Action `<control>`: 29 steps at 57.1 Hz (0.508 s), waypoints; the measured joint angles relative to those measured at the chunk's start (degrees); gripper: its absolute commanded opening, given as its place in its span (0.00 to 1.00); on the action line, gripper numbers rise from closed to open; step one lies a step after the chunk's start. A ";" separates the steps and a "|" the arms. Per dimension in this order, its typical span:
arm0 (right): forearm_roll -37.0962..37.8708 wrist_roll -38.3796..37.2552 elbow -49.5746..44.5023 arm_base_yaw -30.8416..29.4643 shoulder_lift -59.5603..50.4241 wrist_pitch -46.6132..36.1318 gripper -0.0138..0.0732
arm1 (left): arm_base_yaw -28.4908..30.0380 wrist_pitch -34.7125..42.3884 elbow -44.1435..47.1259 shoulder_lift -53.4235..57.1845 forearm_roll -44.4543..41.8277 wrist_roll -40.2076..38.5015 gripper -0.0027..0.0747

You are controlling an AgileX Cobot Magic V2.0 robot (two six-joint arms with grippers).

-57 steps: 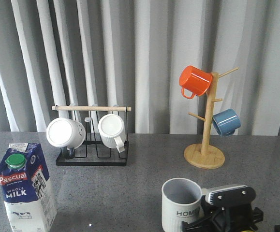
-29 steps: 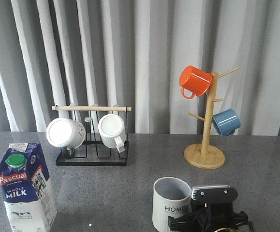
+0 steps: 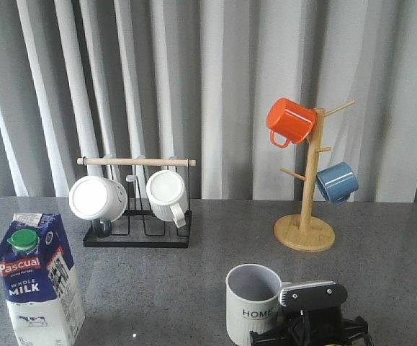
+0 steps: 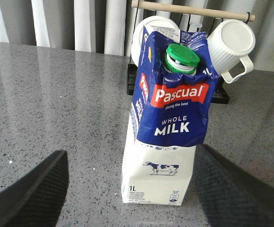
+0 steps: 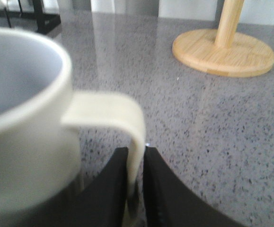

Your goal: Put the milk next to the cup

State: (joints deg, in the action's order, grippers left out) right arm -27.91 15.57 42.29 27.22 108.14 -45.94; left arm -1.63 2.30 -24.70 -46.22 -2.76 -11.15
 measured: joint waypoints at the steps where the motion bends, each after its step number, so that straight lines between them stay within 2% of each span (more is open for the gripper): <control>1: 0.00 0.08 -0.08 0.00 0.00 0.14 0.40 | 0.00 0.00 0.00 0.00 0.00 0.00 0.73; 11: -0.06 0.37 -1.81 0.00 -1.10 -0.35 0.51 | 0.00 0.00 0.00 0.00 0.00 0.00 0.73; 29: 1.08 0.61 -7.25 0.00 -4.60 -1.20 0.51 | 0.00 0.00 0.00 0.00 0.00 0.00 0.73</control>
State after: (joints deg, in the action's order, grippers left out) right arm -26.83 16.18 35.04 27.22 103.54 -47.14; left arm -1.63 2.30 -24.70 -46.22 -2.76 -11.15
